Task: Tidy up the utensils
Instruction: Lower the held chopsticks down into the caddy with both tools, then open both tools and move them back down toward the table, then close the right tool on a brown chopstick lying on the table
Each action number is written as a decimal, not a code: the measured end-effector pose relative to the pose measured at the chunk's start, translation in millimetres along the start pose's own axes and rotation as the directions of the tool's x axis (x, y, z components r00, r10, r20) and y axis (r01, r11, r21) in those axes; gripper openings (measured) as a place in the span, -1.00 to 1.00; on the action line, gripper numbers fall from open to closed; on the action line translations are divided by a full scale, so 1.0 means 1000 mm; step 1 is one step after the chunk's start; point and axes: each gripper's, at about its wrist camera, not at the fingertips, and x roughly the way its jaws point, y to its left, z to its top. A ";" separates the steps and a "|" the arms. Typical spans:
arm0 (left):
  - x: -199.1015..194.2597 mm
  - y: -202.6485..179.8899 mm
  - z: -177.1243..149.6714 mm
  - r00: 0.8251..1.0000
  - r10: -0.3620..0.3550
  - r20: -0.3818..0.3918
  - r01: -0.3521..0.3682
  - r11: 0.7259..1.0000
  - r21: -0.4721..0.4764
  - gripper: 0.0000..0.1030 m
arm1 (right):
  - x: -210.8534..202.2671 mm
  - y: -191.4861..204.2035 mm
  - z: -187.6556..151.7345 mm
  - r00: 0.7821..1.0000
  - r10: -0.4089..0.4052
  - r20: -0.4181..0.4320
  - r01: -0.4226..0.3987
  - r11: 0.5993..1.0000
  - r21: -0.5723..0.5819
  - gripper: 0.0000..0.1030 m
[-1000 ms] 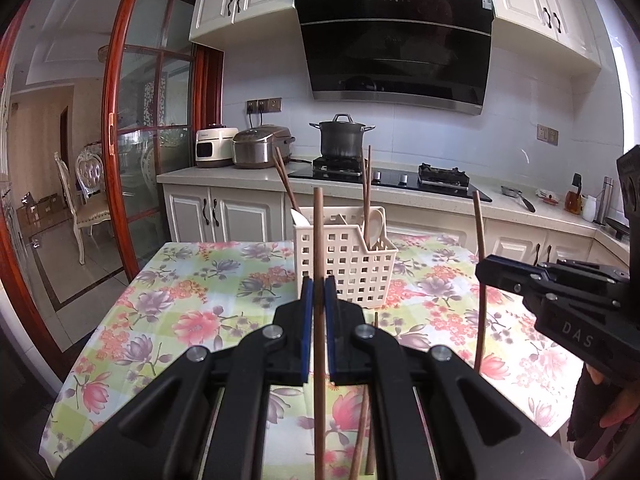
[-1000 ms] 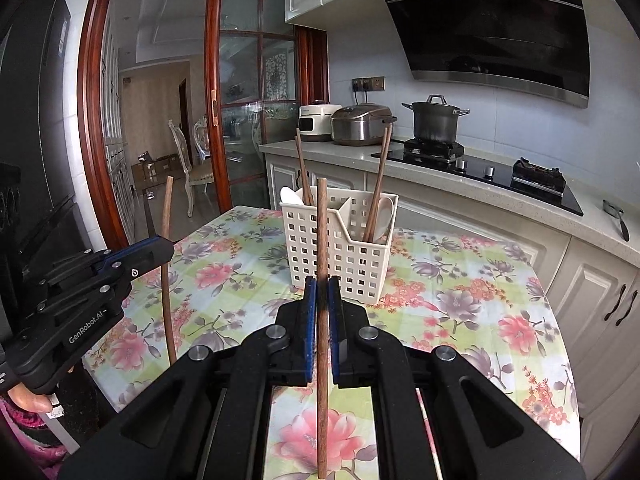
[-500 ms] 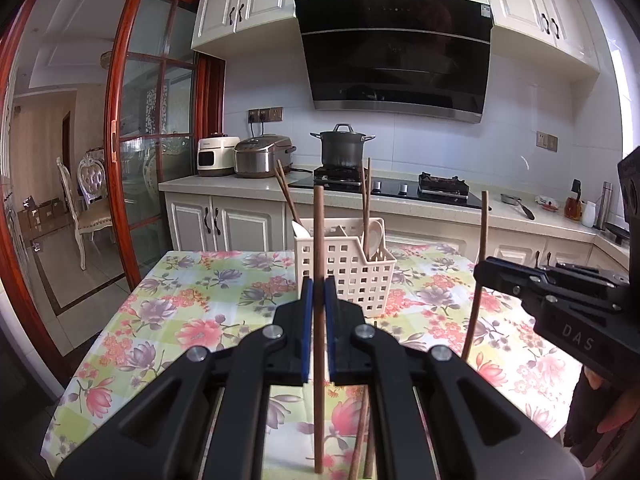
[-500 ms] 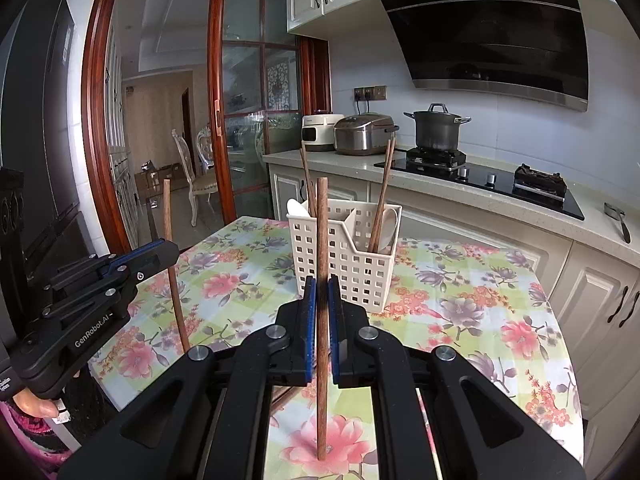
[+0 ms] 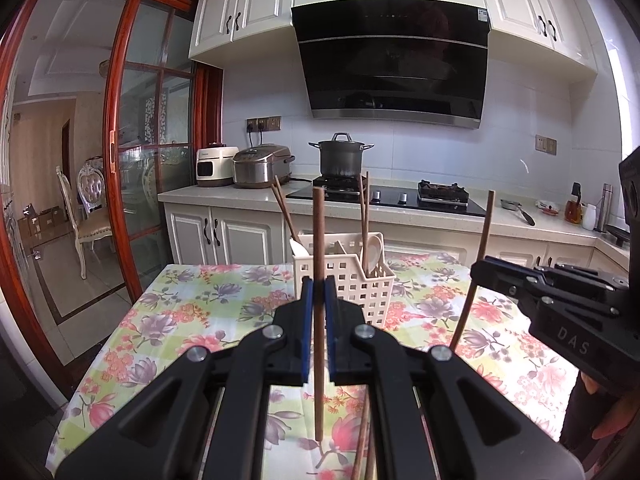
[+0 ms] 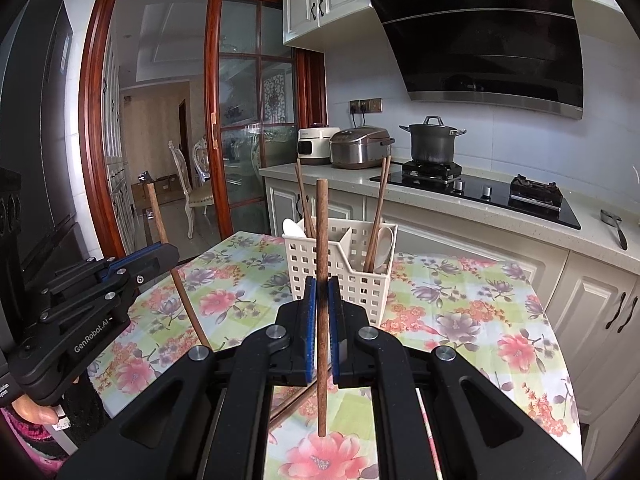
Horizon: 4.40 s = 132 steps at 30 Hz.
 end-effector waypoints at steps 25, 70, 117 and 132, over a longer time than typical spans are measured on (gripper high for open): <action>0.055 0.008 0.100 0.998 -0.056 0.017 0.056 0.998 -0.008 -0.89 | 0.048 -0.031 0.085 0.998 0.018 0.062 -0.019 1.000 0.012 -0.89; 0.212 0.041 0.095 0.986 -0.056 -0.158 0.047 0.997 -0.056 -0.54 | 0.195 -0.079 0.095 0.992 0.086 -0.088 -0.077 0.992 0.104 -0.02; 0.073 0.045 -0.083 0.979 0.117 -0.167 -0.123 0.992 -0.028 0.91 | 0.169 -0.039 -0.098 0.910 -0.037 -0.413 0.151 0.958 0.245 -0.10; 0.077 0.051 -0.091 0.973 0.113 -0.201 -0.123 0.992 -0.036 0.91 | 0.187 -0.024 -0.099 0.871 -0.118 -0.478 0.214 0.965 0.153 -0.43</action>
